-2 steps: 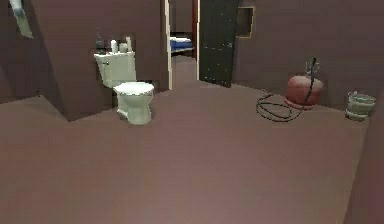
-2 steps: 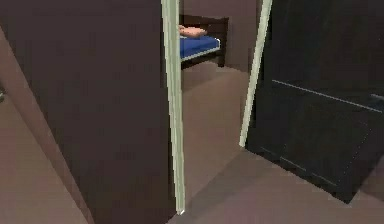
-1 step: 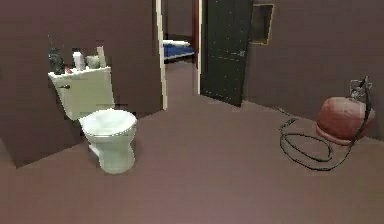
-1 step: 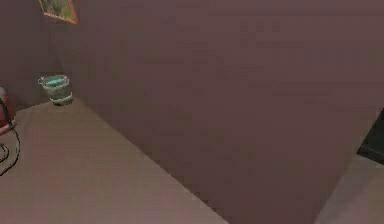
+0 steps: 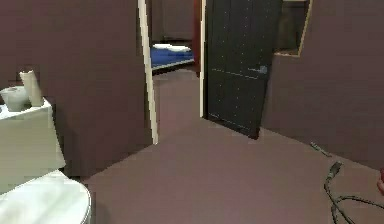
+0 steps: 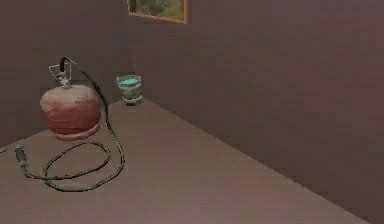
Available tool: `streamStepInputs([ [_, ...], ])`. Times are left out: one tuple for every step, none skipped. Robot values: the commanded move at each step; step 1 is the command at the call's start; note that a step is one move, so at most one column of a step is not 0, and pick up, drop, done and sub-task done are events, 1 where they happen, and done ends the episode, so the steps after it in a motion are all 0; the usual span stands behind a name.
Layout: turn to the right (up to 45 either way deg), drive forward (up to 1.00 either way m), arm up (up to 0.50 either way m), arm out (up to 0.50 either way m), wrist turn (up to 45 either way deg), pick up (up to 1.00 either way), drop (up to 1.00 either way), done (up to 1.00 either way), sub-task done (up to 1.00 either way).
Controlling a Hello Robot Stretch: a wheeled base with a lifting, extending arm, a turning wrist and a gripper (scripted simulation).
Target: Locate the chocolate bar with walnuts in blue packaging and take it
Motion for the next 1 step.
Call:
streamStepInputs([
  [0.0,1.0,0.0,0.0,0.0,0.0,0.0,0.0,0.0],
])
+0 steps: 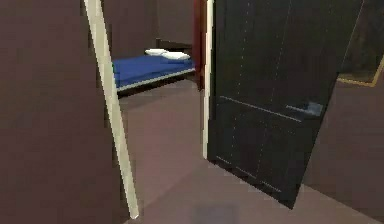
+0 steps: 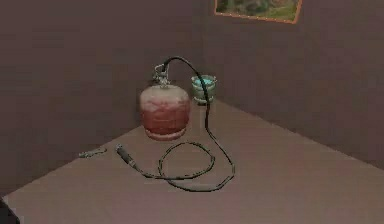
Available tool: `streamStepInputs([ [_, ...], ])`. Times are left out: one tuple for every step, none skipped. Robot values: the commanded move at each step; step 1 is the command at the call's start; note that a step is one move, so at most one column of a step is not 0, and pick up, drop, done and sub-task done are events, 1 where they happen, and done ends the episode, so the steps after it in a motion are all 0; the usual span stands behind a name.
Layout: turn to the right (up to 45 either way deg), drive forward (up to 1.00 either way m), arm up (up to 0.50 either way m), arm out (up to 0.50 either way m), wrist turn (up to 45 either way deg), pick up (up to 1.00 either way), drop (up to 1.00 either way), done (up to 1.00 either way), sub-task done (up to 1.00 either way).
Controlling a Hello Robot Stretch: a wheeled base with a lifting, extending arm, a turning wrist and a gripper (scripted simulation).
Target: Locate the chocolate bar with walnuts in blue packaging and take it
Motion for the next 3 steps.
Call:
streamStepInputs([
  [0.0,1.0,0.0,0.0,0.0,0.0,0.0,0.0,0.0],
  [15.0,0.0,0.0,0.0,0.0,0.0,0.0,0.0,0.0],
  [0.0,0.1,0.0,0.0,0.0,0.0,0.0,0.0,0.0],
])
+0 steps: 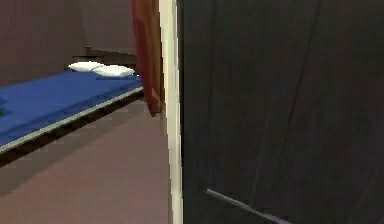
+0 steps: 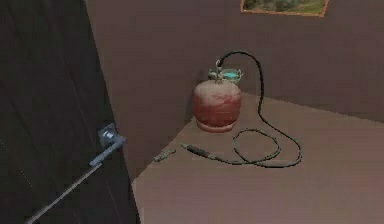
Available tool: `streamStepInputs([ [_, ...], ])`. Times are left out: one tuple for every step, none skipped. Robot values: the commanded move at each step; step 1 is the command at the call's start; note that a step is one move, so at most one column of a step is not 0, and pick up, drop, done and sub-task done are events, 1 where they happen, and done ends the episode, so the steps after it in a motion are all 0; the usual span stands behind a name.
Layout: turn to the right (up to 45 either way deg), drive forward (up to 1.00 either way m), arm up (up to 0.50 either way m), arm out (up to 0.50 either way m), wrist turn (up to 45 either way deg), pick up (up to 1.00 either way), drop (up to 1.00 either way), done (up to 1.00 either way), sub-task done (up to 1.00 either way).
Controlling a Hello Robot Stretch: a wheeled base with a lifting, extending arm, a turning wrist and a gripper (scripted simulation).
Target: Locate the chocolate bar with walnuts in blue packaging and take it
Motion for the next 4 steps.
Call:
streamStepInputs([
  [-45.0,0.0,0.0,0.0,0.0,0.0,0.0,0.0,0.0],
  [-9.0,0.0,0.0,0.0,0.0,0.0,0.0,0.0,0.0],
  [0.0,0.3,0.0,0.0,0.0,0.0,0.0,0.0,0.0],
  [-3.0,0.0,0.0,0.0,0.0,0.0,0.0,0.0,0.0],
])
